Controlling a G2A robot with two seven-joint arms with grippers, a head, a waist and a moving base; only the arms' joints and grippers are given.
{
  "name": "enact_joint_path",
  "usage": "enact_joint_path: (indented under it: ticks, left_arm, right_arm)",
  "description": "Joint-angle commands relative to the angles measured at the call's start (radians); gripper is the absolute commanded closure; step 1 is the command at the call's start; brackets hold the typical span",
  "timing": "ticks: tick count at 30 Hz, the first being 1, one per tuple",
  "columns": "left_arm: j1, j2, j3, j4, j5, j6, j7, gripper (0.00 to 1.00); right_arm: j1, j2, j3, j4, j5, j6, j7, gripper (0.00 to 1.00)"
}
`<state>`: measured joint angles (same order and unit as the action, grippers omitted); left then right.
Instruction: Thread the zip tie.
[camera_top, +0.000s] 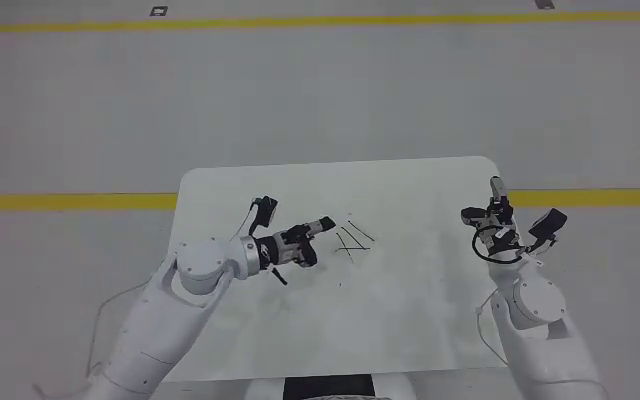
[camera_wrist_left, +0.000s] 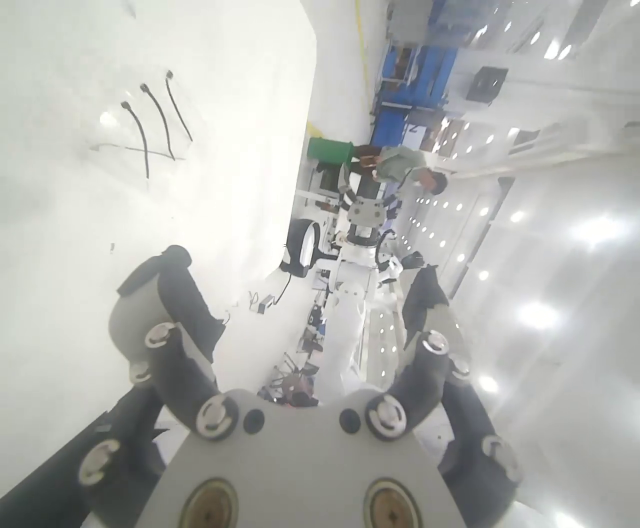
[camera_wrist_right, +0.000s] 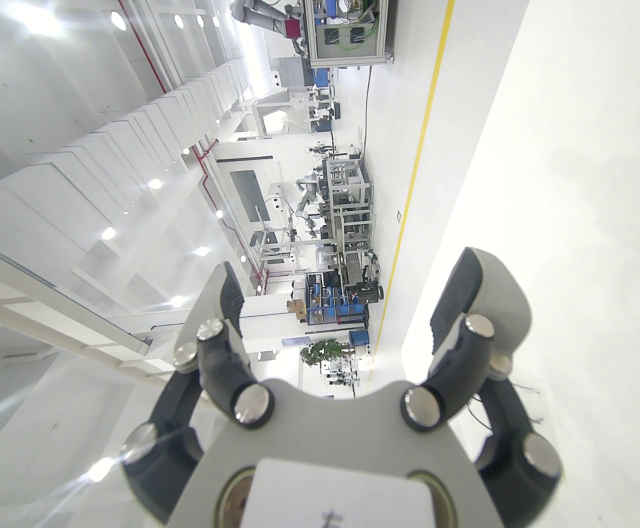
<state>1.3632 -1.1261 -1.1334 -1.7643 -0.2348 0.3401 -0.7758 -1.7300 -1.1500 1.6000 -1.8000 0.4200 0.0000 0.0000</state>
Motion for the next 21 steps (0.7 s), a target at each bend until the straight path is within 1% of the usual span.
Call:
enact_joint_path:
  ticks: [1, 3, 5, 17, 18, 20, 21]
  left_arm:
    - [-0.032, -0.003, 0.053, 0.036, 0.016, 0.0, 0.014, 0.0]
    - [-0.065, -0.008, 0.103, 0.072, 0.019, 0.0, 0.038, 0.0]
    - [-0.087, -0.011, 0.133, 0.093, -0.015, 0.0, 0.041, 0.0]
    - [-0.087, -0.011, 0.133, 0.093, -0.015, 0.0, 0.041, 0.0]
    - [-0.089, -0.011, 0.137, 0.087, -0.009, -0.001, 0.04, 0.0]
    - [-0.114, -0.012, 0.159, 0.071, 0.023, 0.0, 0.043, 0.0]
    - [-0.126, -0.014, 0.167, 0.074, 0.012, 0.0, 0.029, 0.0]
  right_arm:
    - [0.0, 0.0, 0.0, 0.0, 0.0, 0.0, 0.0, 0.0]
    - [0.0, 0.0, 0.0, 0.0, 0.0, 0.0, 0.0, 0.0]
    - [0.0, 0.0, 0.0, 0.0, 0.0, 0.0, 0.0, 0.0]
    - [0.0, 0.0, 0.0, 0.0, 0.0, 0.0, 0.0, 0.0]
    - [0.0, 0.0, 0.0, 0.0, 0.0, 0.0, 0.0, 0.0]
    - [0.0, 0.0, 0.0, 0.0, 0.0, 0.0, 0.0, 0.0]
    - [0.0, 0.0, 0.0, 0.0, 0.0, 0.0, 0.0, 0.0]
